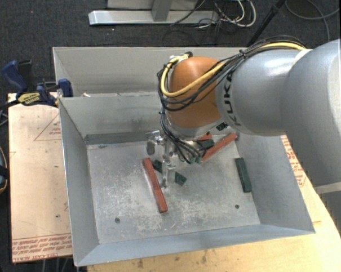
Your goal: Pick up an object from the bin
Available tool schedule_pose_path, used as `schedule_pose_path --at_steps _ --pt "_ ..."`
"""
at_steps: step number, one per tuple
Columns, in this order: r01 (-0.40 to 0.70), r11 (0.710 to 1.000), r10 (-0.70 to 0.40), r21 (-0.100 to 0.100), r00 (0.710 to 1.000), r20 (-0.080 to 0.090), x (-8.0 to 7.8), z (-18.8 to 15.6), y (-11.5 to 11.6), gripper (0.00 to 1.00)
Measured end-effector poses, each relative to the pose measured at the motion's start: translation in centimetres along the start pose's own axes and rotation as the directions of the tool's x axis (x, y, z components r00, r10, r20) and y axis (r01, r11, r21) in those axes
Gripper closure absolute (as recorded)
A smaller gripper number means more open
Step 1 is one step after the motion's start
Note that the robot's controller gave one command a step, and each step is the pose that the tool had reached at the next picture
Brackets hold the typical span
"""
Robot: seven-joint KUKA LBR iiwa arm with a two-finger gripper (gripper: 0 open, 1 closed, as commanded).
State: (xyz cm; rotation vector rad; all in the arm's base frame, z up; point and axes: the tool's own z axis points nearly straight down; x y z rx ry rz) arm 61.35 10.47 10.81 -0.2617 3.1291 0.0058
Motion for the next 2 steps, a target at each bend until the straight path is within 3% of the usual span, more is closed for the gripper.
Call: schedule_pose_path --at_steps 1,2 --pt "0.213 0.977 -0.213 0.003 0.977 0.004 -0.42 3.21 1.02 1.0" --pt "0.212 0.977 -0.212 0.002 0.977 0.001 -0.28 3.43 0.98 0.0"
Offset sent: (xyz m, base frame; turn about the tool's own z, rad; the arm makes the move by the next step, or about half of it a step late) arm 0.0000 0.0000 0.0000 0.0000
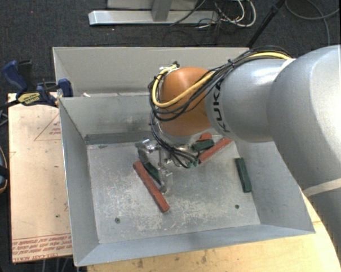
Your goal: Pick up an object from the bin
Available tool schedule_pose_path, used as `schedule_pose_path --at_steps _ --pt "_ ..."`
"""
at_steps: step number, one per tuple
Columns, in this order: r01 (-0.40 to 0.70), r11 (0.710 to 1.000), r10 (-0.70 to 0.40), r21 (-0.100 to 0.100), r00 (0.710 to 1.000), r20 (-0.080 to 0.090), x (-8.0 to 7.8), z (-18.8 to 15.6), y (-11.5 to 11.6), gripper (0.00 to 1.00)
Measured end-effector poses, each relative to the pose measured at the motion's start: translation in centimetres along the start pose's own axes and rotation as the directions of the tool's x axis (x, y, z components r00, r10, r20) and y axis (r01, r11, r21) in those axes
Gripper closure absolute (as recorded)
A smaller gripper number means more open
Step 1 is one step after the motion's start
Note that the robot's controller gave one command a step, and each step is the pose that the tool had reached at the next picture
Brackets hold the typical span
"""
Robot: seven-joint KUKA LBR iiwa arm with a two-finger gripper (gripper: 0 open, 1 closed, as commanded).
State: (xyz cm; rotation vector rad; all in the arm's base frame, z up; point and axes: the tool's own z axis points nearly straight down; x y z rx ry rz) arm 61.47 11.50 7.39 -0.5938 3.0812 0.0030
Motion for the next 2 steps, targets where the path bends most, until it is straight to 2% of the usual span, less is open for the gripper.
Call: schedule_pose_path --at_steps 1,2 --pt "0.0 1.0 0.0 0.0 1.0 0.0 0.0 0.0 0.0 0.0" --pt "-0.056 0.998 0.056 0.0 0.998 -0.002 -0.46 -0.2 -0.2 0.0"
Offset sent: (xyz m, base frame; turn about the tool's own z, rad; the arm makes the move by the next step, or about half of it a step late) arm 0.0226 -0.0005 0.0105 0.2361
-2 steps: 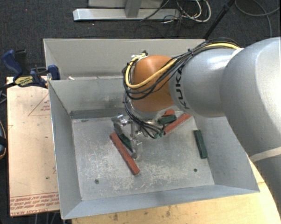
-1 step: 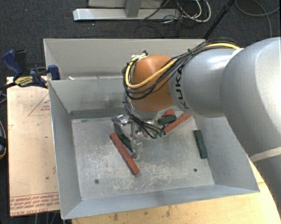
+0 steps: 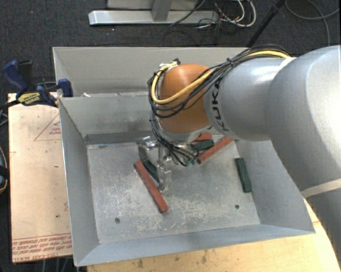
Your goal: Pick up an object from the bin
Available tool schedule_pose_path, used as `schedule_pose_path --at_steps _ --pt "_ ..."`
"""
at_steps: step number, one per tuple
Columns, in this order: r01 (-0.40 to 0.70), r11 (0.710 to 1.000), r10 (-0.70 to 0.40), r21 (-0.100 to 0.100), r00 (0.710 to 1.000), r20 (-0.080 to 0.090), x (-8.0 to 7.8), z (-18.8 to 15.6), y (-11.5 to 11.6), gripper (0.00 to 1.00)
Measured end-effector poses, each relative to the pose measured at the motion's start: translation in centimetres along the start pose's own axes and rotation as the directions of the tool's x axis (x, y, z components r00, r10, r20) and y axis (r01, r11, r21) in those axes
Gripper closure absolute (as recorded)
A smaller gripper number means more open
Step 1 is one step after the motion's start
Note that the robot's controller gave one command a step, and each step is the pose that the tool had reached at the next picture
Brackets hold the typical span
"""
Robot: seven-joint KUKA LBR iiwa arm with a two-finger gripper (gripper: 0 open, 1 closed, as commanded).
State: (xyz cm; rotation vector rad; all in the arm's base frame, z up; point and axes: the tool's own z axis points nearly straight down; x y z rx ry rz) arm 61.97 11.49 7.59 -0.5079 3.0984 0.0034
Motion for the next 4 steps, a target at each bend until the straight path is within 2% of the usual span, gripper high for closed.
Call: schedule_pose_path --at_steps 1,2,3,4 --pt "-0.089 0.996 0.089 0.0 0.996 0.002 -1.5 -0.5 -1.2 0.0" --pt "-0.052 0.999 0.052 0.0 0.999 0.002 -3.2 0.0 0.1 1.0" --pt "-0.053 0.999 0.053 0.001 0.999 0.002 -3.2 0.0 0.0 0.0" --pt "-0.053 0.999 0.053 0.001 0.999 0.002 -3.2 0.0 0.0 1.0"
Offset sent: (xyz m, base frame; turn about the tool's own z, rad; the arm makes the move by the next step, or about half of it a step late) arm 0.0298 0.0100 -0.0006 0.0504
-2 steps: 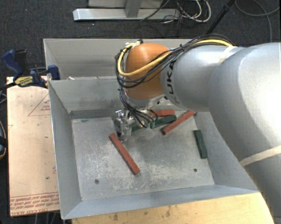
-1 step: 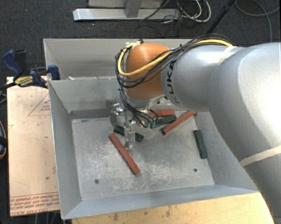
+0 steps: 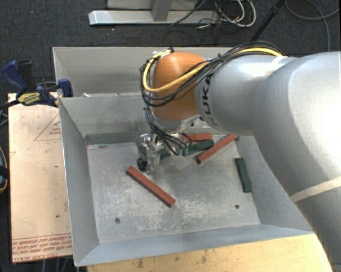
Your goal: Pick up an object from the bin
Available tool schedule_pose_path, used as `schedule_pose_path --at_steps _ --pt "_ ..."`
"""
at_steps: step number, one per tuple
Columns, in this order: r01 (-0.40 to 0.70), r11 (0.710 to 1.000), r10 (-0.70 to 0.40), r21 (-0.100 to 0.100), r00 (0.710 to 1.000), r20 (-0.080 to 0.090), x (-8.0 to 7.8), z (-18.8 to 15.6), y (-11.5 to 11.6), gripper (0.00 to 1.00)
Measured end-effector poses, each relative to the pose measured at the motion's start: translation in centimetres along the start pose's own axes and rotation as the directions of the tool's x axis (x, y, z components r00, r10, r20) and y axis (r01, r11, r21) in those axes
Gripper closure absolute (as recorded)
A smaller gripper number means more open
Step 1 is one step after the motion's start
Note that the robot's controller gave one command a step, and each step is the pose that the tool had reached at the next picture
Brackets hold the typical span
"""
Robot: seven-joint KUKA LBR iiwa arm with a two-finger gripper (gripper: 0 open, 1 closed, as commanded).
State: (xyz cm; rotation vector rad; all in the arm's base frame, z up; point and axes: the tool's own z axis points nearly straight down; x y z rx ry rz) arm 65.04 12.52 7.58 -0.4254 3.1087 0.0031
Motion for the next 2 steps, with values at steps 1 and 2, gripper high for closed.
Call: schedule_pose_path --at_steps 1,2 --pt "0.0 1.0 0.0 0.0 1.0 0.0 0.0 0.0 0.0 1.0" --pt "-0.021 1.0 0.021 0.0 1.0 0.002 1.7 -15.7 3.6 1.0"
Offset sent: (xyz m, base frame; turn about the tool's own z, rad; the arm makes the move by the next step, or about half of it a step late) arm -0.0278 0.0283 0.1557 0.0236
